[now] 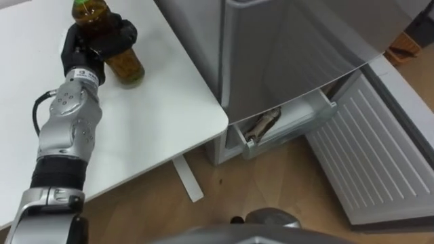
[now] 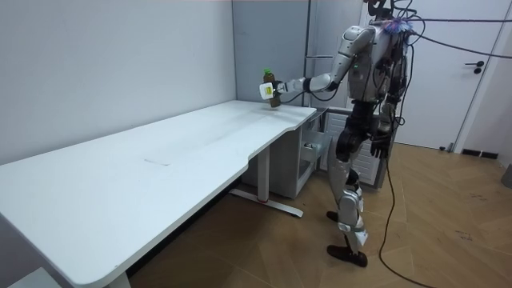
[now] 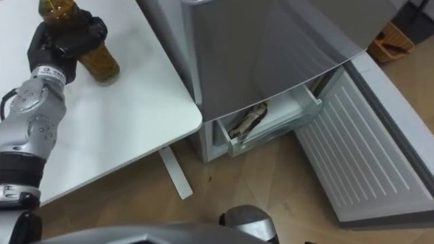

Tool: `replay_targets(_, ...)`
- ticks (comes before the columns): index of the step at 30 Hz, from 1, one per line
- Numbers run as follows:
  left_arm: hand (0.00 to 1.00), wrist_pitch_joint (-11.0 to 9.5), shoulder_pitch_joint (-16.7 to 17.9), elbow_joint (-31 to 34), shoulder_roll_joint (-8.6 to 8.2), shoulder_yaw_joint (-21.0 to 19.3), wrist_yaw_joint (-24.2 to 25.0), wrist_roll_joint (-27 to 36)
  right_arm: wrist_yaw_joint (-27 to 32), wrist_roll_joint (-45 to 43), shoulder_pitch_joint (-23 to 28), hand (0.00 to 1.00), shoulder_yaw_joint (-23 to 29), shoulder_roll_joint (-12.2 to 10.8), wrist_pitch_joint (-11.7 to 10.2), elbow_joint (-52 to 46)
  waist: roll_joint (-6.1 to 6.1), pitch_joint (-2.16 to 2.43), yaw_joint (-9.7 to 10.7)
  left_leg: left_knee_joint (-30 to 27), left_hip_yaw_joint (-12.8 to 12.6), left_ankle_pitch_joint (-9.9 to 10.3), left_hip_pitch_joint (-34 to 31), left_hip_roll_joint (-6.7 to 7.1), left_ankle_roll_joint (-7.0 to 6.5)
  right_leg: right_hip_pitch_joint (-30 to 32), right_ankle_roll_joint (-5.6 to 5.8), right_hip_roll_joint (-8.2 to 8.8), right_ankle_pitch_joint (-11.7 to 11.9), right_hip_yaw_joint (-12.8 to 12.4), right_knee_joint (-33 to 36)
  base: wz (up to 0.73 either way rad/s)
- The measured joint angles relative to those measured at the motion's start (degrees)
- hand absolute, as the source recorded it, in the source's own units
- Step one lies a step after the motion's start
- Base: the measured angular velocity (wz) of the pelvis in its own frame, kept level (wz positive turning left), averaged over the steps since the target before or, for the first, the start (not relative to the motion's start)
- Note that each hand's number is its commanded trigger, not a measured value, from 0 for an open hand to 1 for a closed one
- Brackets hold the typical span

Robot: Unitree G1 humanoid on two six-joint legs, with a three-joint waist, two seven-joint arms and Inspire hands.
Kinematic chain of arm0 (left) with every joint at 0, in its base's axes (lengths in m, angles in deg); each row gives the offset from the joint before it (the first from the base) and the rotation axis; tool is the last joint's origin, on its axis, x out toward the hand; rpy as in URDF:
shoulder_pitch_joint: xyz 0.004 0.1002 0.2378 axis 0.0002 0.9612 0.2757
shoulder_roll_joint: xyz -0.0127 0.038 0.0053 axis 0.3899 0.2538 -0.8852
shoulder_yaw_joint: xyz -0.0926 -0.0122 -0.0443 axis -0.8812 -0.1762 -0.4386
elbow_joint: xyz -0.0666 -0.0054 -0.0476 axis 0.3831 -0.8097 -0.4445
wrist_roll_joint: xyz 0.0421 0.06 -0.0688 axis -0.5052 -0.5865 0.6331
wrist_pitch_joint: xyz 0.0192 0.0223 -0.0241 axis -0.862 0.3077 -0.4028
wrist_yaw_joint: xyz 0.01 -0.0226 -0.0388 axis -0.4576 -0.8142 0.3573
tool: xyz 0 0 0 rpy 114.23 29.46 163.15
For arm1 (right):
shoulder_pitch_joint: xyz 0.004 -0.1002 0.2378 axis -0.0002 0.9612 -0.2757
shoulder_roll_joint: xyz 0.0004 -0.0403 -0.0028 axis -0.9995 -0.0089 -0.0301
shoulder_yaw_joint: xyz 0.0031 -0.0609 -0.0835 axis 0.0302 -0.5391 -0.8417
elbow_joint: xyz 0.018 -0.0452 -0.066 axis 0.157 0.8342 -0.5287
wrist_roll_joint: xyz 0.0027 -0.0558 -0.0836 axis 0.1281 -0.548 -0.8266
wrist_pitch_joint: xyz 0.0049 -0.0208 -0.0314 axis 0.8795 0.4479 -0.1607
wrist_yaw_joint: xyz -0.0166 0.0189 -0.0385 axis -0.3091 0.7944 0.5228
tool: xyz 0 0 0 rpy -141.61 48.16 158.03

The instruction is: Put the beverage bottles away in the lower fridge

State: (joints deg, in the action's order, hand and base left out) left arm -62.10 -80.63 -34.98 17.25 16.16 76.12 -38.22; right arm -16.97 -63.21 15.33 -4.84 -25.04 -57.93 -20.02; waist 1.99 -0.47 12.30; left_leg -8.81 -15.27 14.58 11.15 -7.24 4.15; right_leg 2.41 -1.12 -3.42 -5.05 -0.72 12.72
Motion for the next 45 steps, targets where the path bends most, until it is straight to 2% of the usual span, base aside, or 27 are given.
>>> replay_targets(2, 1.0, 0.0, 0.0, 0.0, 0.0, 0.0, 0.6, 0.4, -0.3, 0.0, -0.1, 0.0, 0.0, 0.0, 0.0, 0.0, 0.26, 0.25, 0.0, -0.2, 0.0, -0.1, 0.0, 0.1, -0.14, 0.0, 0.01, 0.15, 0.0, 0.1, 0.2, 0.07)
replay_targets(10, 1.0, 0.1, 0.0, 0.0, -0.13, 0.3, 1.6, 0.4, -1.3, 0.3, -0.6, 0.0, -0.2, 0.0, 0.4, 0.2, -0.06, 0.38, -0.9, -1.0, 0.0, -0.2, 0.2, 0.27, -0.33, 0.1, -0.07, 0.51, -0.5, 0.4, 2.0, 0.02)
replay_targets(13, 1.0, 0.1, 0.0, 0.4, -0.25, 1.7, 1.7, 0.3, -1.2, 0.4, -0.5, 0.0, -0.3, 0.0, 0.4, 0.1, -0.23, 0.45, -1.7, -1.0, 0.1, -0.2, 0.4, 0.44, -0.34, 0.1, 0.06, 0.69, -0.9, 0.4, 2.1, 0.0)
replay_targets(16, 1.0, 0.1, 0.1, 2.0, -2.16, 1.9, 1.7, 0.4, -1.2, 0.4, -1.5, 0.0, -0.3, 0.1, 0.3, 0.0, -0.24, 0.46, -2.1, -1.0, 0.1, -0.2, 0.3, 0.58, -0.37, 0.1, 0.13, 0.86, -0.8, 0.4, 2.1, 0.0)
replay_targets(20, 1.0, 0.1, 0.1, 6.1, -2.51, 4.0, 2.2, 0.6, -1.2, 0.8, -2.3, 0.0, -0.3, 0.1, -0.2, -3.1, -0.22, 0.49, -2.8, -1.0, 0.3, -0.3, 0.0, 0.71, -0.41, 0.1, 0.24, 1.14, -0.6, 0.9, 2.0, 0.01)
replay_targets(24, 1.0, 0.1, 2.3, 15.0, -2.48, 4.6, 5.2, 0.6, -0.7, 0.8, -2.3, 0.0, -0.3, 0.4, -0.5, -6.9, -0.23, 0.48, -3.5, -0.9, 0.5, -0.3, -0.2, 0.83, -0.44, 0.1, 0.31, 1.43, -0.6, 1.5, 1.7, 0.03)
replay_targets(28, 1.0, 0.0, 2.4, 18.9, -2.47, 5.5, 7.3, 1.2, 0.5, 3.0, -2.6, 0.0, -0.7, 0.5, -1.2, -9.1, -0.24, 0.48, -4.6, -0.9, 0.6, -0.3, -0.5, 0.85, -0.44, 0.1, 0.38, 1.54, -0.6, 1.8, 1.2, 0.03)
replay_targets(34, 1.0, 0.1, 3.1, 20.3, -2.67, 9.1, 12.3, 6.1, 1.0, 5.6, -4.6, 0.0, -4.7, 0.8, -2.4, -12.1, -1.18, 0.24, -5.1, -0.7, 1.2, -0.4, -1.2, 0.86, -0.56, 0.1, 0.5, 1.79, -0.8, 2.7, 0.8, 0.12)
replay_targets(39, 1.0, 0.1, 5.2, 22.0, -2.92, 10.4, 15.6, 7.9, -0.6, 5.0, -5.1, 0.0, -5.1, 0.8, -2.8, -15.1, -1.62, 0.48, -5.1, -0.8, 1.2, -0.4, -1.9, 0.85, -0.56, 0.0, 0.56, 2.12, -0.7, 3.7, 0.0, 0.05)
replay_targets(41, 1.0, 0.1, 5.4, 22.6, -2.84, 11.6, 17.0, 11.0, -1.0, 5.9, -5.2, 0.0, -6.6, 1.1, -3.0, -16.6, -1.62, 0.49, -5.3, -0.8, 1.3, -0.4, -2.5, 0.9, -0.57, 0.3, 0.57, 2.33, -0.7, 4.2, -0.1, 0.11)
replay_targets(43, 1.0, -0.1, 5.8, 22.6, -2.64, 12.9, 18.6, 11.3, -1.9, 5.8, -5.4, 0.0, -7.7, 1.1, -3.5, -17.3, -1.55, 0.5, -5.7, -0.8, 1.5, -0.4, -2.5, 0.88, -0.57, 0.2, 0.58, 2.36, -0.7, 4.5, -0.2, 0.06)
replay_targets(45, 1.0, -0.1, 8.0, 22.6, -2.35, 14.6, 21.8, 11.3, -3.3, 5.8, -5.6, 0.0, -8.7, 1.2, -4.2, -18.2, -1.06, 0.73, -6.0, -0.8, 1.7, -0.4, -2.5, 0.86, -0.57, 0.0, 0.62, 2.39, -0.8, 4.7, -0.4, 0.04)
